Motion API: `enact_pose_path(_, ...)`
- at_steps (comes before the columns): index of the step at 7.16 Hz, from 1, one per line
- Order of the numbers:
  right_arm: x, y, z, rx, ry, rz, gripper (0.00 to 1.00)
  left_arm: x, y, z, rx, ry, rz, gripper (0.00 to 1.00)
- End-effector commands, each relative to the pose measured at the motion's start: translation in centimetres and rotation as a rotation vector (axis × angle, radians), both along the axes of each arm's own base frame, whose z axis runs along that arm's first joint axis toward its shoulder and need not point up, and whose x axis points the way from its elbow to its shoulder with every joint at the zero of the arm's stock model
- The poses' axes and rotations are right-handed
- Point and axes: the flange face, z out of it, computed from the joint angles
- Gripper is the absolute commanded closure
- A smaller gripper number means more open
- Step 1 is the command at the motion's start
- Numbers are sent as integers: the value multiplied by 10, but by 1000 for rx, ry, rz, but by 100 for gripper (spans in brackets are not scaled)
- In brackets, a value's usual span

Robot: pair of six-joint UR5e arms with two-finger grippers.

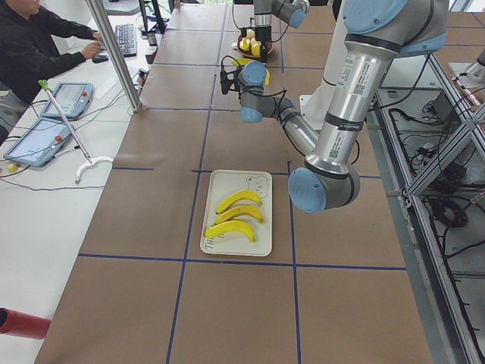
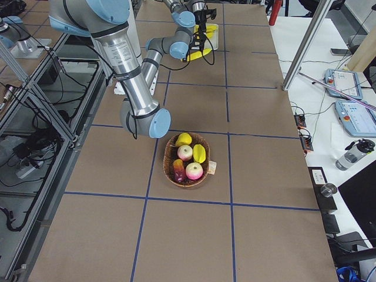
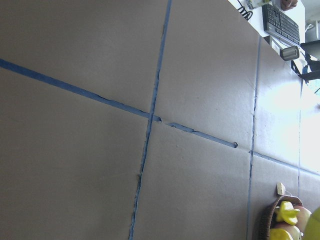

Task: Transfer all bananas from basket to plate

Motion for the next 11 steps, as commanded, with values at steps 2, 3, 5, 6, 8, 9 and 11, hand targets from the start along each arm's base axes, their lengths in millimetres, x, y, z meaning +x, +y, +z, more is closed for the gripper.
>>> enact_pose_path(2,-6,5,-5,-6,-7,-8,99,23,19,-45,-21,84,52,1)
enact_pose_path(3,-8,8,-8,-5,-10,-14,99,32,20,-53,-25,89,61,1)
enact_pose_path(5,-9,13,-11,0,-18,-23,99,57,35,-63,-33,105,30,1)
enact_pose_path(6,-8,15,-13,1,-22,-26,99,62,35,-64,-35,105,24,3)
enact_pose_path(8,-9,16,-19,1,-32,-24,99,72,39,-61,-44,94,38,9)
enact_pose_path(9,-9,16,-20,2,-34,-24,99,72,39,-61,-43,96,39,23)
enact_pose_path(11,-11,17,-18,-1,-28,-29,99,68,42,-62,-23,105,41,100)
